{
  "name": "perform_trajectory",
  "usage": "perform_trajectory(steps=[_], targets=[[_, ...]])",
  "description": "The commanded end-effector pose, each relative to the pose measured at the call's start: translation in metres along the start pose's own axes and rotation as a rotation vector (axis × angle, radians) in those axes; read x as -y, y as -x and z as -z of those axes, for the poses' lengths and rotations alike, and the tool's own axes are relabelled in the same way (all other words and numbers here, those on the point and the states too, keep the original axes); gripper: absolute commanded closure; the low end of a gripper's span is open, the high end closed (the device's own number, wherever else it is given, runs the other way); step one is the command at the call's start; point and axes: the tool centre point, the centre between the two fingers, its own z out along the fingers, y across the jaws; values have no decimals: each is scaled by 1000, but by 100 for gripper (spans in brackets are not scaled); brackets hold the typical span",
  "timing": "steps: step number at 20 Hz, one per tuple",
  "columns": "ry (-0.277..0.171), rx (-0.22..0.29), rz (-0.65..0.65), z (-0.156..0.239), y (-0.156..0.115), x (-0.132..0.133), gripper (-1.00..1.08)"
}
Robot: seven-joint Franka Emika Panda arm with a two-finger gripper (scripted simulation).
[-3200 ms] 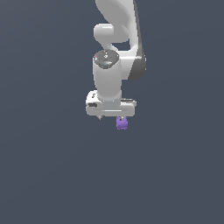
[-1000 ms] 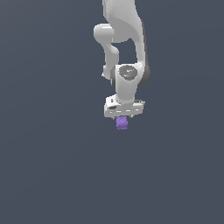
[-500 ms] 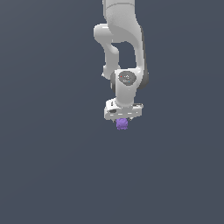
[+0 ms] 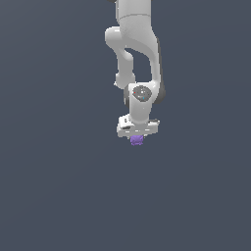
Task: Pick up the object and move it to a goal position.
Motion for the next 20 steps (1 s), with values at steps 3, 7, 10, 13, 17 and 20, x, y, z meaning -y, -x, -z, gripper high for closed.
perform_trajectory(steps=[3, 7, 10, 13, 17, 20], targets=[[0, -1, 0, -1, 0, 0, 108], [0, -1, 0, -1, 0, 0, 108], [0, -1, 0, 0, 0, 0, 108], [0, -1, 0, 3, -3, -3, 108], [0, -1, 0, 13, -10, -13, 108], [0, -1, 0, 25, -18, -25, 108]])
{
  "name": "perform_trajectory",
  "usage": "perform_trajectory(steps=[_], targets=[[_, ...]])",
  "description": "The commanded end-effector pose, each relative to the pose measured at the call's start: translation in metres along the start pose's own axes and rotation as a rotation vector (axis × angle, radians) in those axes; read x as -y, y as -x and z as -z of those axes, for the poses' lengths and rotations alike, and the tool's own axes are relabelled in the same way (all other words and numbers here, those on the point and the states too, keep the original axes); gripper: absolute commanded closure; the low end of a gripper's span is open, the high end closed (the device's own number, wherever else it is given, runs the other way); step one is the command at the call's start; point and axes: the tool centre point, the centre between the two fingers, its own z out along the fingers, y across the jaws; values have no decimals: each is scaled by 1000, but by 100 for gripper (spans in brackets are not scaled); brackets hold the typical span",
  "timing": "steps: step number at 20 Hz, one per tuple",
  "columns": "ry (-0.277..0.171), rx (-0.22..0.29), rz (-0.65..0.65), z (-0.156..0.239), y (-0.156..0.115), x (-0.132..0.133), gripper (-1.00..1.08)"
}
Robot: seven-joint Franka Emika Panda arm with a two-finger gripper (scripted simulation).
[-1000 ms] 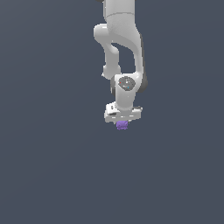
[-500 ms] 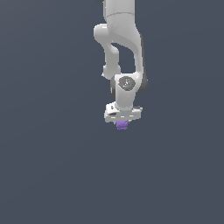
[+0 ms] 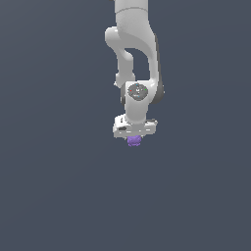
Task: Pick up the object and move it to a goal position.
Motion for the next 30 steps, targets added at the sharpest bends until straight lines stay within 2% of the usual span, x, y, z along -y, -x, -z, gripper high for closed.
perform_trajectory(steps=[1, 18, 30], targets=[[0, -1, -1, 11, -8, -11, 108], [0, -1, 0, 106, -83, -109, 108], [0, -1, -1, 132, -107, -136, 108]])
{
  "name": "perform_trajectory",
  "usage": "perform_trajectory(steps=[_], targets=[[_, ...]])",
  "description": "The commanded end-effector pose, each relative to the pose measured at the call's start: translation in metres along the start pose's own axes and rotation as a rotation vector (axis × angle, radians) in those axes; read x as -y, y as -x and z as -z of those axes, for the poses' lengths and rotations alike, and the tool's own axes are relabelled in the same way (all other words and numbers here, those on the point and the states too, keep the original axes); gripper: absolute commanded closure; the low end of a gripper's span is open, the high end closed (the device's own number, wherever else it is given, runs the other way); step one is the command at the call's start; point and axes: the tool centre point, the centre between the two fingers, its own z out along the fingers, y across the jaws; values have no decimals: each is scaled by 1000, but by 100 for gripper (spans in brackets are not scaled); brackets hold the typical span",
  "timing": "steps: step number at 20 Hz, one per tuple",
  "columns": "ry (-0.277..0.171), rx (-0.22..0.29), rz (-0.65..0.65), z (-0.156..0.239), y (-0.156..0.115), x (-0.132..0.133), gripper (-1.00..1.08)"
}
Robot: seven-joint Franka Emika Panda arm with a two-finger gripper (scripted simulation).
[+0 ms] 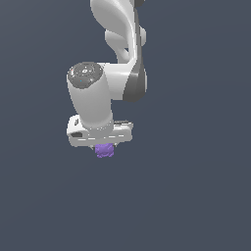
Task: Pick up the object and move it to a goal position.
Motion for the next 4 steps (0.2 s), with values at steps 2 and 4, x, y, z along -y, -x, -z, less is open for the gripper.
perform_trajectory(steps=[2, 4], targets=[[0, 0, 0, 3, -3, -3, 108], [0, 0, 0, 3, -3, -3, 108]])
